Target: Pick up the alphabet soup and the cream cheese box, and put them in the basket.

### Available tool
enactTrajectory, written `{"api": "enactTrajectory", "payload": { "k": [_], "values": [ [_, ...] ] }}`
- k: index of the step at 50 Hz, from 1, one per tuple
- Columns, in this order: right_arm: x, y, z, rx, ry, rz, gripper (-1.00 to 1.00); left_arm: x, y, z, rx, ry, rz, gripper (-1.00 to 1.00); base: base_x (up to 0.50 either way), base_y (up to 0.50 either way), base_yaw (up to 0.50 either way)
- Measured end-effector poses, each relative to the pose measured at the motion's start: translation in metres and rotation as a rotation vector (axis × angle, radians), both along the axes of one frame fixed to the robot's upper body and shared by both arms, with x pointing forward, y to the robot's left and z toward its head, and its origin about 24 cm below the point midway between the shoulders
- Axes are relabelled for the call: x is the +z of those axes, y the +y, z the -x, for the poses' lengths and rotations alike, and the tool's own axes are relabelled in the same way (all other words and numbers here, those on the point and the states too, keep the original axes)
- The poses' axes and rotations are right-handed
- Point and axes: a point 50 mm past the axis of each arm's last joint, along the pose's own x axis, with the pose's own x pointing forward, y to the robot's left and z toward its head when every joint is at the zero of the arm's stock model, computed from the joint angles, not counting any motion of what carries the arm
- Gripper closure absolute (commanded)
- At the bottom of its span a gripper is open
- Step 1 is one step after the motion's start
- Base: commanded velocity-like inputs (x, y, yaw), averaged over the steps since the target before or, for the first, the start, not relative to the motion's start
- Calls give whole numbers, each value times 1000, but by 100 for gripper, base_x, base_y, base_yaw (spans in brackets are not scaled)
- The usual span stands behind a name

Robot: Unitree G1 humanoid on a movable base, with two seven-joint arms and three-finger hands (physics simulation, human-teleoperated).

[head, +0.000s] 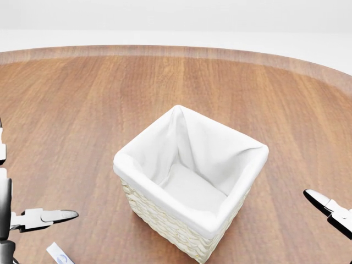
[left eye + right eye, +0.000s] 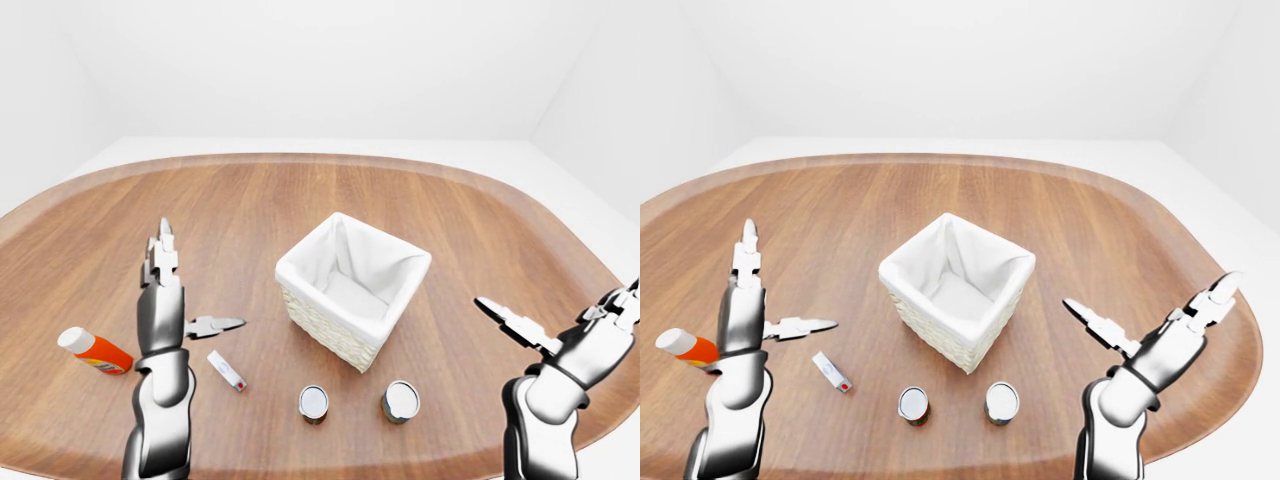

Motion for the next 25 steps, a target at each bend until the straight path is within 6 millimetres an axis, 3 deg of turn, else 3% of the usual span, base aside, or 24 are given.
{"api": "enactTrajectory", "payload": {
  "k": [25],
  "values": [
    [1,-1,1,-6,1,6,-100,26,-11,16,172,-99,-538,-100,0,0,0]
  ]
}}
